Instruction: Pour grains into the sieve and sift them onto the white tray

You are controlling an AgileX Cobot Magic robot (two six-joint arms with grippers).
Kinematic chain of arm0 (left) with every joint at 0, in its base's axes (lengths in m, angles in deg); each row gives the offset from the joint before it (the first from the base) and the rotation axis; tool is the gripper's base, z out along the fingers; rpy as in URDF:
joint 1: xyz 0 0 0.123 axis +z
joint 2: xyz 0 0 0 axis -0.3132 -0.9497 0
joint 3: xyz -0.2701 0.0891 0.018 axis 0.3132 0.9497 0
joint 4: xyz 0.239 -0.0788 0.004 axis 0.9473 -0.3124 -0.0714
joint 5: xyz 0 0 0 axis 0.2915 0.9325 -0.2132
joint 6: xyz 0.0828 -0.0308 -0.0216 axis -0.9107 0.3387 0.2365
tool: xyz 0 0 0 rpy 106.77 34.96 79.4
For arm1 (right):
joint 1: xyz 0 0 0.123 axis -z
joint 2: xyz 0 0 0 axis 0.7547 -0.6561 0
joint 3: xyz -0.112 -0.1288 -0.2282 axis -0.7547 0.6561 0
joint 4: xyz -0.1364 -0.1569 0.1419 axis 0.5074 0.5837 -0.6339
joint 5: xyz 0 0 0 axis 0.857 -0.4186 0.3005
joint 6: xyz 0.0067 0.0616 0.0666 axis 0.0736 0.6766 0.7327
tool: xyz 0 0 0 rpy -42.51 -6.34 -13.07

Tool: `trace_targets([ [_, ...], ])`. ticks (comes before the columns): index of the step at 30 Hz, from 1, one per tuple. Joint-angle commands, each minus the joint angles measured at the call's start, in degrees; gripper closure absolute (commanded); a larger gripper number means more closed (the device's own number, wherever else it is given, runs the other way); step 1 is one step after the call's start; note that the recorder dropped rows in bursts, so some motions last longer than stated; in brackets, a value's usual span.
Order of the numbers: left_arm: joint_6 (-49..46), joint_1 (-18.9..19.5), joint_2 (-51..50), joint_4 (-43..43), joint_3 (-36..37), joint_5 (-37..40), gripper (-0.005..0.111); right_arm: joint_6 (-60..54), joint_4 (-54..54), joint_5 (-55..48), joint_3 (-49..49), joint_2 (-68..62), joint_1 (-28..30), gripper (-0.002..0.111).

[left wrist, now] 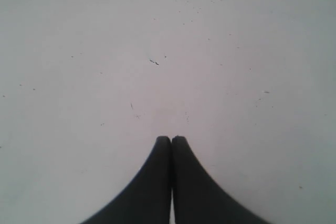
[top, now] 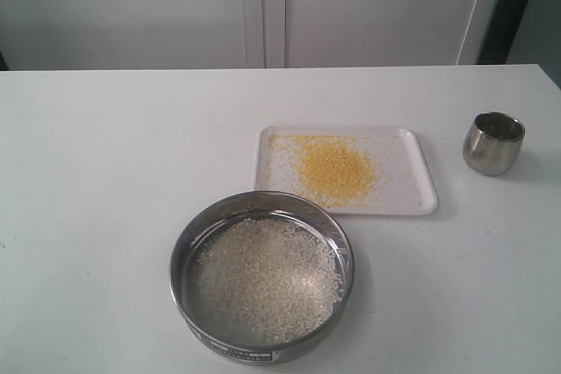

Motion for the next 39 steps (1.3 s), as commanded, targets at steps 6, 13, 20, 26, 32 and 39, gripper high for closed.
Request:
trace_targets([
  [6,0.04,0.06,0.24,-0.44,0.59,0.12,0.107,0.06,2.92,3.04,6.61,0.22,-0.12,0.108],
  [13,0.04,0.06,0.24,-0.44,0.59,0.12,0.107,0.06,3.80,7.05,9.89,0.22,-0.12,0.108],
  [20,0.04,0.06,0.24,-0.44,0.59,0.12,0.107,0.06,3.80,7.93,13.06,0.22,-0.12,0.108],
  [26,0.04,0.06,0.24,-0.44,0.59,0.12,0.107,0.06,3.80,9.09,15.37,0.22,-0.12,0.108],
  [32,0.04,0.06,0.24,-0.44,0.59,0.12,0.107,0.06,3.80,9.91,16.84,0.22,-0.12,0.108],
  [39,0.04,0.06,0.24,-0.44,0.59,0.12,0.107,0.06,3.80,11.16,18.62,0.22,-0.12,0.108],
])
